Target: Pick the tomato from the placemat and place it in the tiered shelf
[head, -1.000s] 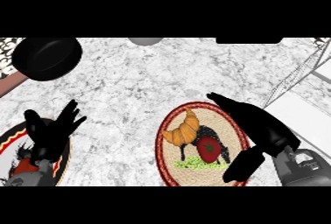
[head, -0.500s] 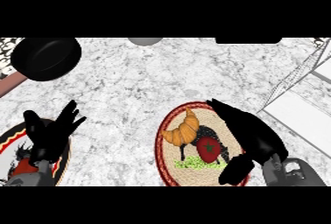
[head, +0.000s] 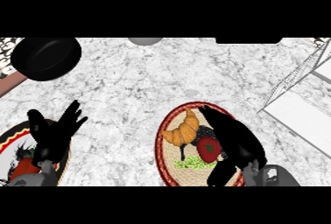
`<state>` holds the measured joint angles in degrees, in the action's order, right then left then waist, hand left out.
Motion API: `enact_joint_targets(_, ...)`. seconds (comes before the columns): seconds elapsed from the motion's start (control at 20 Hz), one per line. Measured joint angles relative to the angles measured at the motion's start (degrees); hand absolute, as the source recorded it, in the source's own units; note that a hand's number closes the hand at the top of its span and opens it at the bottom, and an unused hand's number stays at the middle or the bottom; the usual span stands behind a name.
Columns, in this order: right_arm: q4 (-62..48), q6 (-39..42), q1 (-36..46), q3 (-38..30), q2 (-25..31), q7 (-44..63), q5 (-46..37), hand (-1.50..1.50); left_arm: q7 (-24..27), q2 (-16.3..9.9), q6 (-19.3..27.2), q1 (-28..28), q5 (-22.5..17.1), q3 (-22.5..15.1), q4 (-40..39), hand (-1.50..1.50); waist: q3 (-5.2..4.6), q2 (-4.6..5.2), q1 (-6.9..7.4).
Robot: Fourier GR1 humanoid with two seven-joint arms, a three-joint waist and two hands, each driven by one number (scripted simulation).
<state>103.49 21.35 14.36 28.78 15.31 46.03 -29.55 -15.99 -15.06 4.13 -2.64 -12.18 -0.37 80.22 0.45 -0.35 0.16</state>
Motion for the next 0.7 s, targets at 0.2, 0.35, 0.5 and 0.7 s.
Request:
enact_joint_targets(0.2,-2.8,-1.4,-0.8,0.1,-0.5,-2.2,-3.7,-1.5,0.9,0.2,-1.0,0.0,0.1,0.9,-0.5,0.0,0.06,-0.02,-0.01)
enact_joint_targets(0.35,-5.2,-2.0,-0.6,0.0,-1.5,-3.4,-6.2,-1.5,0.7,0.4,-1.4,0.0,0.3,1.3,-0.3,0.0,0.02,-0.01,0.01)
enact_joint_targets(0.5,-6.0,-3.6,-1.9,0.1,-1.8,-5.7,-8.6,-1.5,1.4,1.7,-0.5,0.7,1.3,0.9,0.5,0.0,0.06,-0.04,-0.02)
enact_joint_targets(0.7,-10.3,-6.3,-1.4,-0.8,-3.4,-9.8,-10.5,-1.5,1.4,1.9,-1.0,0.4,1.8,1.3,0.1,0.0,0.08,-0.04,0.03)
